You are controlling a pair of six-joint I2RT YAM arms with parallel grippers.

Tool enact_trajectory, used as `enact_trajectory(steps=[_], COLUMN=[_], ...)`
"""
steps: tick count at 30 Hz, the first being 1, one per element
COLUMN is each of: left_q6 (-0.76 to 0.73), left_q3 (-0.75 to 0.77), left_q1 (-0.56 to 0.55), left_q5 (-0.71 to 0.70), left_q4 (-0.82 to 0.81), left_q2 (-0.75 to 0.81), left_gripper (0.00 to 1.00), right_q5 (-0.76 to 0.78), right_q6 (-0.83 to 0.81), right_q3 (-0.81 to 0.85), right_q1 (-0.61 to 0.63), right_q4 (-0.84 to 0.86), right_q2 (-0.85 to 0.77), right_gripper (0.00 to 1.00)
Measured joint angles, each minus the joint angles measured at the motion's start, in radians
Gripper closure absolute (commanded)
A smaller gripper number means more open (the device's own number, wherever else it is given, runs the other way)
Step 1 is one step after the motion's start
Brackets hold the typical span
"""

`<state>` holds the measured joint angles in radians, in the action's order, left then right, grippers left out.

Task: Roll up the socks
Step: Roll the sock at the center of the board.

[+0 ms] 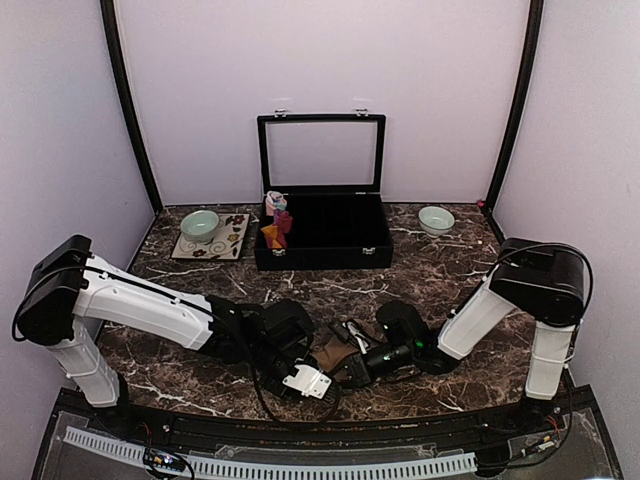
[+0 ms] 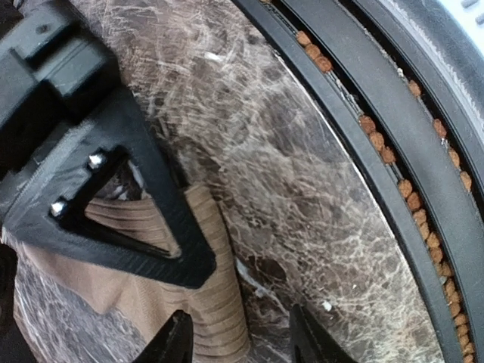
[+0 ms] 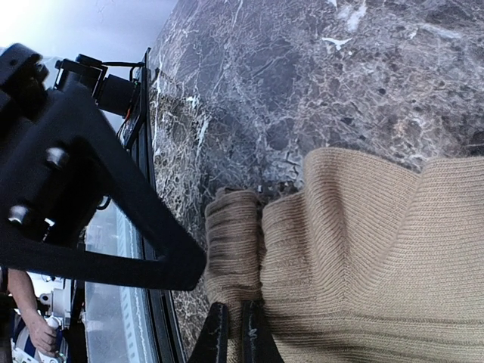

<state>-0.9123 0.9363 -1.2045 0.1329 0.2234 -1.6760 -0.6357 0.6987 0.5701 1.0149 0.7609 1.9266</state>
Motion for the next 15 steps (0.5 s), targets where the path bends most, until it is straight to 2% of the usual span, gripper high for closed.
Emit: enact_trajectory(steps=[11,13,15], left_q6=[-0.009,-0.007,-0.003], left_q3=[0.0,0.003,0.008], left_q1=[0.012,0.013,0.014], left_q5=[-0.048,-0.048,-0.048], left_q4=[-0.048,-0.055,-0.059], left_q2=[-0.057,-0.068,-0.074], left_gripper=[0.64,0.66,0.73], right_q5=[-0.002,-0.001,0.0], right_q6=[0.019,0.021,0.021], right_q3=[-0.005,-0.006,-0.008], right_q1=[-0.003,-0.003,-0.003], right_q4=[0.021,0.024,0.026], right_q2=[0.003,0.003,0.002], right_gripper=[1.0,1.0,1.0])
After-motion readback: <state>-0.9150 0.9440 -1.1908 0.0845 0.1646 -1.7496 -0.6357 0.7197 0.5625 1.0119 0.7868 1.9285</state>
